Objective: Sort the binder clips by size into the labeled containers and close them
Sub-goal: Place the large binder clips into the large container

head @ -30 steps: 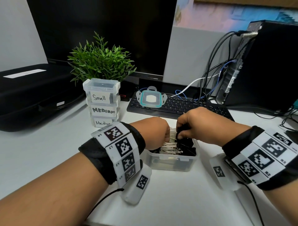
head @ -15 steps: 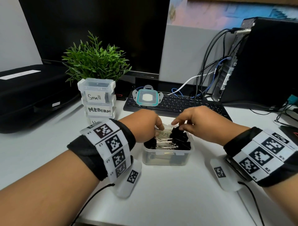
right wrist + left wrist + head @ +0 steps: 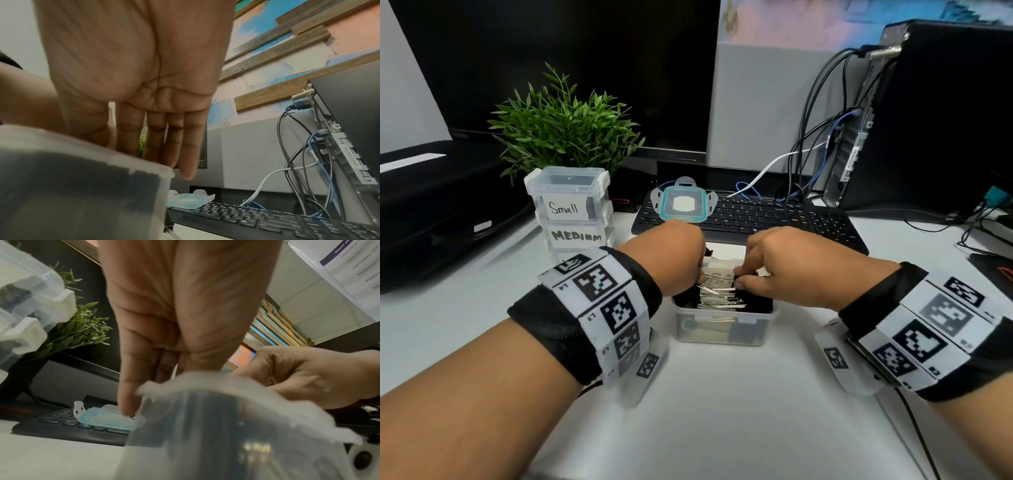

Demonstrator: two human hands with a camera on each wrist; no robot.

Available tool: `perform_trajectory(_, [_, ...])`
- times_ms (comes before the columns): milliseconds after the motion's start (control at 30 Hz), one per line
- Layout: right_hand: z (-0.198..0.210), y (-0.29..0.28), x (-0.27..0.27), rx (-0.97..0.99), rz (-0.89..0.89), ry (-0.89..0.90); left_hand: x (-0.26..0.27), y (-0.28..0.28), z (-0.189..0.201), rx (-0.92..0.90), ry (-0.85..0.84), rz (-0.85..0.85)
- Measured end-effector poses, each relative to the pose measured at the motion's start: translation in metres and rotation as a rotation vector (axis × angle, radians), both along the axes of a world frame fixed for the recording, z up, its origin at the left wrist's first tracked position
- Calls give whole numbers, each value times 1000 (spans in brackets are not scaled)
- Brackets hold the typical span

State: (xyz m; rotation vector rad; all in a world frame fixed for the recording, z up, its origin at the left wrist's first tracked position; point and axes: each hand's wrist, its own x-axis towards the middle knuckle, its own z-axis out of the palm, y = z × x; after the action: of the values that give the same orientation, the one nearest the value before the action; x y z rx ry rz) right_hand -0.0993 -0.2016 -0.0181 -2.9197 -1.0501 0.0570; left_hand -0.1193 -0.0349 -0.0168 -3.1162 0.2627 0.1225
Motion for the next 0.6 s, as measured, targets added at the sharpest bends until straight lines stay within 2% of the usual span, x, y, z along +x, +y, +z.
perform_trajectory(133, [2, 1, 2, -33, -43, 86, 2, -4, 0, 77, 32, -17])
perform_trajectory(400, [13, -1, 2, -208, -64, 102, 8, -24, 5, 205, 75, -108])
perform_trajectory(467, [13, -8, 3, -221, -83, 95, 13, -25, 3, 97, 100, -119])
perform_trajectory(600, [15, -27, 3, -222, -115, 91, 22, -10, 3, -353, 108, -118])
